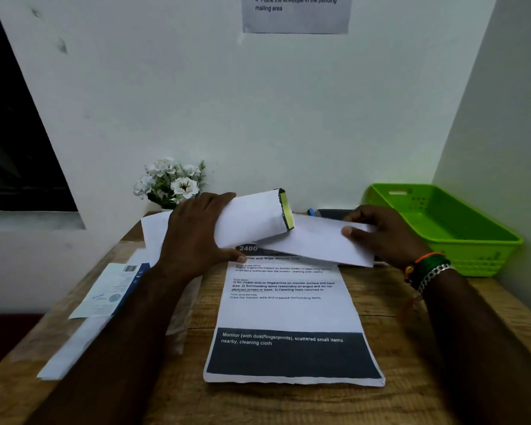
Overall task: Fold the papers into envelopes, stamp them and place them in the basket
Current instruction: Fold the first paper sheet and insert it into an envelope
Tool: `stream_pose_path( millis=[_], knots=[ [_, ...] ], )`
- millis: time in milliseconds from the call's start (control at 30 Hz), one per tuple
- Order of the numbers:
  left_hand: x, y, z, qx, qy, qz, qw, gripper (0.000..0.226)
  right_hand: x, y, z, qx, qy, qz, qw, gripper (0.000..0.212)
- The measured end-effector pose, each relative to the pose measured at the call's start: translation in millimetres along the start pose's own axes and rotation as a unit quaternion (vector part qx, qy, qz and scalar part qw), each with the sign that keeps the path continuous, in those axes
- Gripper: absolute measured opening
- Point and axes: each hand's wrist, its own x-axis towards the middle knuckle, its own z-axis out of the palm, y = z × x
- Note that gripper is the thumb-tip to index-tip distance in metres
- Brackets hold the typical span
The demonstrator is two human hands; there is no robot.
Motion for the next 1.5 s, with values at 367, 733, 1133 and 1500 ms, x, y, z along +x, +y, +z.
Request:
stream_pose_path(
  millis=[367, 733, 1133, 1500],
  knots=[
    [1, -6, -2, 0.023, 0.026, -0.029, 0.999, 0.123, 4, 0, -18, 0.058, 0.218, -0.047, 0.973, 0.007],
    [2, -5, 1, 0.027, 0.01, -0.016, 0.999, 0.123, 3, -1, -17, 0.015, 0.12, -0.049, 0.991, 0.021],
    [-5, 25, 17, 0.025, -0.062, 0.046, 0.997, 0.123, -1, -14, 19, 0.004, 0.111, -0.045, 0.993, 0.03],
    [-7, 35, 15, 0.027, -0.022, 0.038, 0.999, 0.119, -7, -30, 64, 0.144, 0.266, 0.02, 0.953, 0.018]
  ],
)
